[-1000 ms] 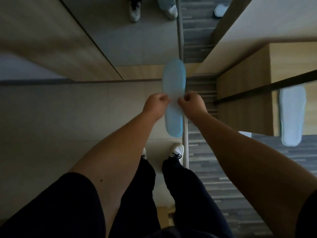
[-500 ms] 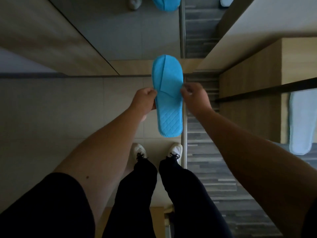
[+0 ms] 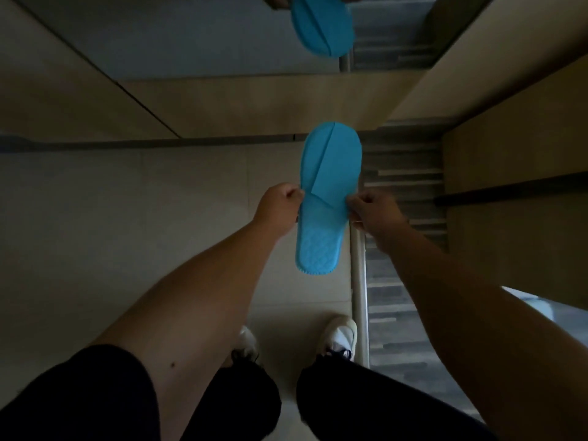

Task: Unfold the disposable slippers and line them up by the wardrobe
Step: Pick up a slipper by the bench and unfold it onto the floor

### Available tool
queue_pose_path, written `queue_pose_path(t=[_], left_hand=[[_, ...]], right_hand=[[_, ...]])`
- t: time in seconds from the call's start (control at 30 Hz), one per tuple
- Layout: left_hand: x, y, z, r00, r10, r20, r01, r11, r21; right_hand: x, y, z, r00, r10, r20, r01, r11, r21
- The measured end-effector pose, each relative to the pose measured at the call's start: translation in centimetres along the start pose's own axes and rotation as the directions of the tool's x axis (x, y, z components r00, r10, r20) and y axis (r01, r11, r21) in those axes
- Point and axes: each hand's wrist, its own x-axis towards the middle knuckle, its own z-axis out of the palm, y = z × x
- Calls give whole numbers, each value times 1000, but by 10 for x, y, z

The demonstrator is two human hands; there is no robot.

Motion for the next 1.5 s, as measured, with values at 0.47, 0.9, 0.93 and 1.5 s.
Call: queue_pose_path(t=[0.47, 0.9, 0.93, 1.5], left_hand=[[154, -89, 84, 989, 122, -86, -94, 956, 277], [196, -104, 92, 986, 121, -119, -68, 924, 378], [198, -102, 92, 984, 127, -122, -71, 920, 385], [206, -87, 91, 990, 121, -69, -57, 807, 588]], right_hand=[[166, 81, 11, 984, -80, -157, 25, 945, -326], [210, 89, 28, 970, -107, -219, -11, 879, -478], [211, 87, 30, 967, -109, -229, -16, 874, -486], [218, 81, 38, 952, -124, -280, -63, 816, -575]])
